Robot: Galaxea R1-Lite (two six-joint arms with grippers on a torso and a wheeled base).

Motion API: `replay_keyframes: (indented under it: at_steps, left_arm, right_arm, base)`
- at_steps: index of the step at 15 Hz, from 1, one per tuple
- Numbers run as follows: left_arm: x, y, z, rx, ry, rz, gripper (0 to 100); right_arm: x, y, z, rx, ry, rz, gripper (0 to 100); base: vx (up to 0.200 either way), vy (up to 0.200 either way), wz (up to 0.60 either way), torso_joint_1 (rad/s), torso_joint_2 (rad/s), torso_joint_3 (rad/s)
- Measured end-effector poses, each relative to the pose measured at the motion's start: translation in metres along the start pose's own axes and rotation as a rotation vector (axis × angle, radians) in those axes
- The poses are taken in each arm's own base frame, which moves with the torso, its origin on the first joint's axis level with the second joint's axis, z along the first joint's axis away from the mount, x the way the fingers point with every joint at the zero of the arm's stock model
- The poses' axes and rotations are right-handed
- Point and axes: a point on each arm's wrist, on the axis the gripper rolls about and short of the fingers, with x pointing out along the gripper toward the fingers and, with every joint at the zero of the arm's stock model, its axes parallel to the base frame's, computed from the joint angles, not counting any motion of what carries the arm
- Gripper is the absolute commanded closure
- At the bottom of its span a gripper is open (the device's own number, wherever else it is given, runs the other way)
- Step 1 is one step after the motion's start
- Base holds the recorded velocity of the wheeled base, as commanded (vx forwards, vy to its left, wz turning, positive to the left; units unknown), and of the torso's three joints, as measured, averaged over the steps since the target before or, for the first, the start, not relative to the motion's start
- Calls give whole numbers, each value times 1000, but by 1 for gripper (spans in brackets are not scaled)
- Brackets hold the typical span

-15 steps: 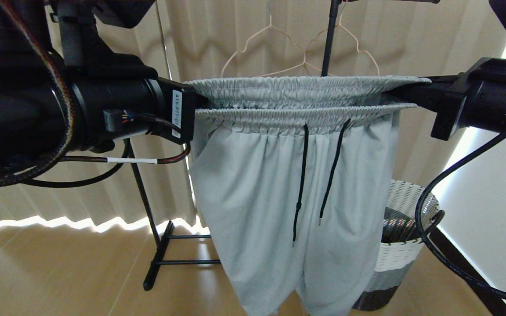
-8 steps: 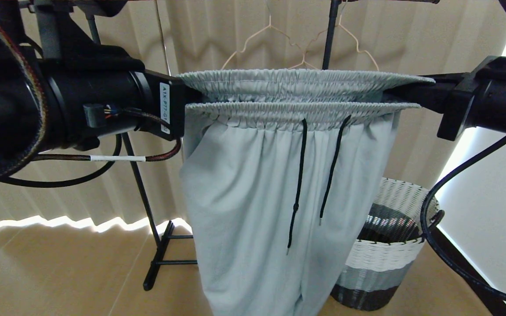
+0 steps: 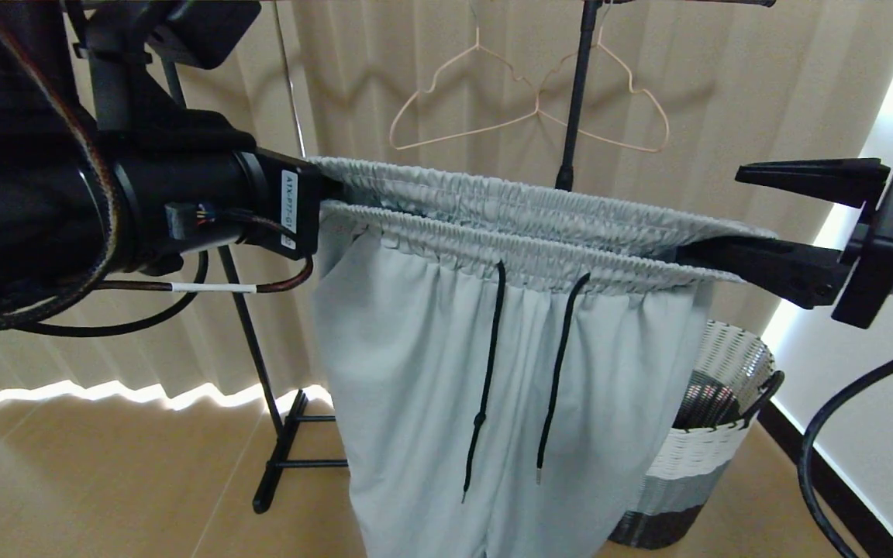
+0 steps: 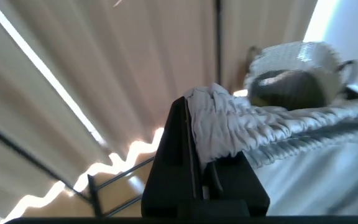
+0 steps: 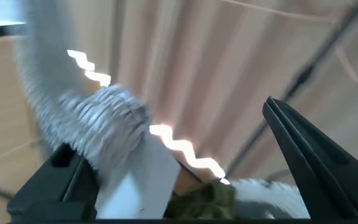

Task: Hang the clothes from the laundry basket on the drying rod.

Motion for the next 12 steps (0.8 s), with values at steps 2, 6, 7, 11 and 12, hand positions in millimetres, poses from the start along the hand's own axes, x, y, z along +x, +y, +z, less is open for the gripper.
replay_keyframes:
  at_steps: [2,6,7,11,12]
  left_arm:
    - [9,10,-3,5,0,48,100]
    - [19,19,-14,4,35,86,100]
    - [20,20,-20,6,56,93,100]
    - [-9,30,-44,6,105,122,100]
    - [-24,34,-49,1,101,136,100]
  right_arm:
    - [-11,4,2,-6,-30,47,0]
    - [-24,8,-4,-6,-26,46,0]
    - [-27,7,-9,-4,-7,21,0]
    - [-43,-9,-48,-52,128,-225,0]
    - [-49,-15,-55,-61,133,-289,0]
  base:
    - [0,0,0,0,0,0]
    - [0,0,0,0,0,0]
    - [0,0,0,0,0,0]
    - [0,0,0,0,0,0]
    - [0,0,0,0,0,0]
